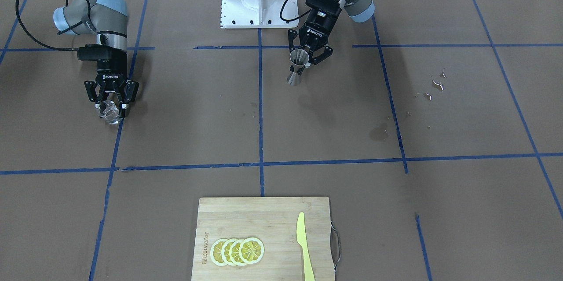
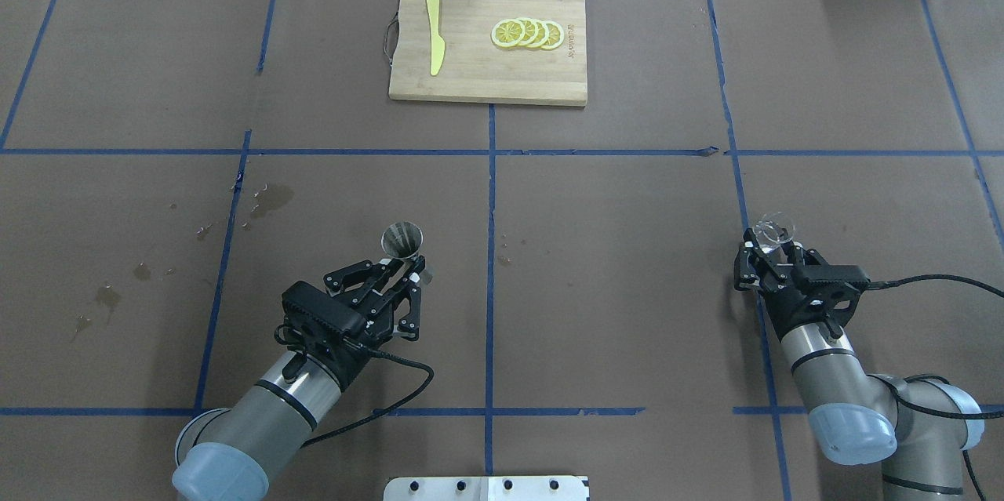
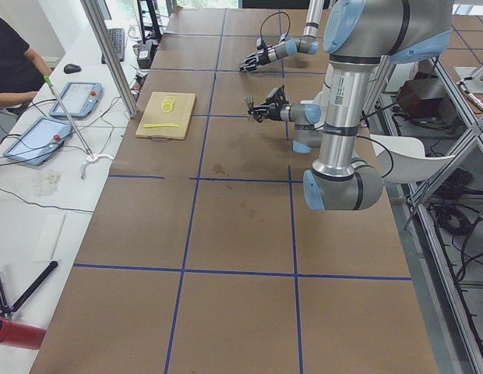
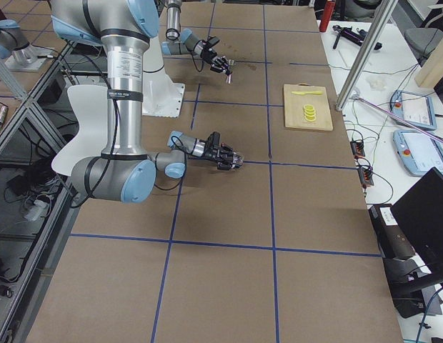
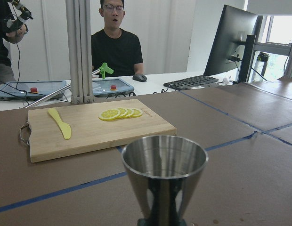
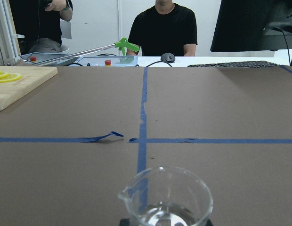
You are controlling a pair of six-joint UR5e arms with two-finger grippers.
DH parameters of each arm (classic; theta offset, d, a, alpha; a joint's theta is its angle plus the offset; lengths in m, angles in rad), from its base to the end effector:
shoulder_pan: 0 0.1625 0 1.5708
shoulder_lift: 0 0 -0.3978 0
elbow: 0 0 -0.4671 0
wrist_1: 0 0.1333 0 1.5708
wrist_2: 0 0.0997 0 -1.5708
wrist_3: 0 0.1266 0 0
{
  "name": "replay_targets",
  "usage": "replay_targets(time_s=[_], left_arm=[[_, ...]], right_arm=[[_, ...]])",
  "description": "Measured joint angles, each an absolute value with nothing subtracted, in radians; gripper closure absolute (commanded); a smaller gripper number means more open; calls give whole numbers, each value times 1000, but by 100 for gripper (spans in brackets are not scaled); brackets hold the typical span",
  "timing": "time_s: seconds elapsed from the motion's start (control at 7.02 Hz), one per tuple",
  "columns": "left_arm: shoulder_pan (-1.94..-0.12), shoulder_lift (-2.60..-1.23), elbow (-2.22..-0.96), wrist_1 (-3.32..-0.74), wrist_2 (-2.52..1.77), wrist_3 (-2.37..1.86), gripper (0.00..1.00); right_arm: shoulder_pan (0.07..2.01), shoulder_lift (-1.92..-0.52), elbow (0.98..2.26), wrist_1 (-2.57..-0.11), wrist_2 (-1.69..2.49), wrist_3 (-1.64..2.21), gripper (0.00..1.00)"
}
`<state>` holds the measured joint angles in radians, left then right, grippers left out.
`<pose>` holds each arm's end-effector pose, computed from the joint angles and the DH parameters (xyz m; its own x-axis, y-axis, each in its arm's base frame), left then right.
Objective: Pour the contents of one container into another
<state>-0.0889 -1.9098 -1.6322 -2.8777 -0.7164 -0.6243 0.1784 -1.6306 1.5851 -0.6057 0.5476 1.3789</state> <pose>0.6084 -0.2839 0.2455 0.5719 0.4839 -0.6624 0.5791 0.3337 0.7438 -0.5040 -0.3362 0.5415 0.7306 0.0308 0.6821 -0.6329 0.4052 0.6597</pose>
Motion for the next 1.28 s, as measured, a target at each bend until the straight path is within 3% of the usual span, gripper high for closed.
replay_targets(time_s=[0.57,1.28], left_arm=[[-87,-1910,-1634,-2878,-718,-623,100],[-79,-1943,-1610,-2876,-718,-624,100]], right_arm=[[173,-1623,1659,-602,554,1293,100],[114,-1448,1780,-645,573,1063,100]])
